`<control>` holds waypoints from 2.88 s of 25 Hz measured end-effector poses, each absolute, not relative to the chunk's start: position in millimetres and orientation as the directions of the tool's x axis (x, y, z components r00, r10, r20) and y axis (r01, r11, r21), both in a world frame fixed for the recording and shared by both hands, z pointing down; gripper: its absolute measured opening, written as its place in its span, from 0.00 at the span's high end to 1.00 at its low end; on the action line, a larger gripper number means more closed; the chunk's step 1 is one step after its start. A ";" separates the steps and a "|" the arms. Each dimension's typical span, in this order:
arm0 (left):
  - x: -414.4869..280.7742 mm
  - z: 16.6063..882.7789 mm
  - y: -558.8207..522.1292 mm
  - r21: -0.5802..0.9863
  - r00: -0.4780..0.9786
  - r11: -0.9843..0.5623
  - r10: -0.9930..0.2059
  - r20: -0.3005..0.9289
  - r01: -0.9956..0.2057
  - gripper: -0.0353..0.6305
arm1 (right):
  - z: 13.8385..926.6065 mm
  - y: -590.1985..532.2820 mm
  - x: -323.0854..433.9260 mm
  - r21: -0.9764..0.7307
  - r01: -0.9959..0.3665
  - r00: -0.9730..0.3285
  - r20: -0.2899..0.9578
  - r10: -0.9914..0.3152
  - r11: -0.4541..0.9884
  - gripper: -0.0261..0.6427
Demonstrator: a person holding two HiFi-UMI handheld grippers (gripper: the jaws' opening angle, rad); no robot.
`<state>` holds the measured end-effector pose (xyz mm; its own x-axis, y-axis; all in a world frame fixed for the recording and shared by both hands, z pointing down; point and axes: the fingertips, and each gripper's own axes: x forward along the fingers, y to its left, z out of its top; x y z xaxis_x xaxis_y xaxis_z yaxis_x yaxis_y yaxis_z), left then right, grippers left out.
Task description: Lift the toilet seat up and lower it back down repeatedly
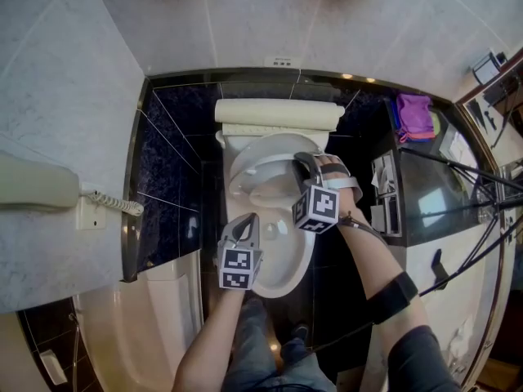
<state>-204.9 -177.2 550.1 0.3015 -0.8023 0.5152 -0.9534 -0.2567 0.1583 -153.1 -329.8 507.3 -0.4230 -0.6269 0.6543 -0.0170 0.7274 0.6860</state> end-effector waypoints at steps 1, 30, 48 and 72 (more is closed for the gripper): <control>-202.2 551.0 -172.7 0.161 0.300 -0.254 -0.801 0.518 -0.954 0.96 | 505.5 -320.5 -151.4 0.689 -0.017 -0.430 0.649 -0.627 0.725 0.85; -125.4 659.3 6.7 0.158 0.190 -0.118 -0.781 0.595 -0.980 0.96 | 617.0 4.9 -74.2 0.629 0.145 -0.525 0.703 -0.480 0.763 0.80; -112.1 719.7 51.4 0.158 0.208 -0.137 -0.706 0.677 -0.978 0.96 | 650.3 3.7 -2.2 0.440 -0.222 -0.501 0.714 -0.489 0.870 0.94; -80.9 953.2 158.4 0.125 0.214 -0.209 -0.490 0.845 -0.970 0.96 | 838.1 43.7 31.9 0.312 -0.337 -0.452 0.774 -0.444 0.888 0.94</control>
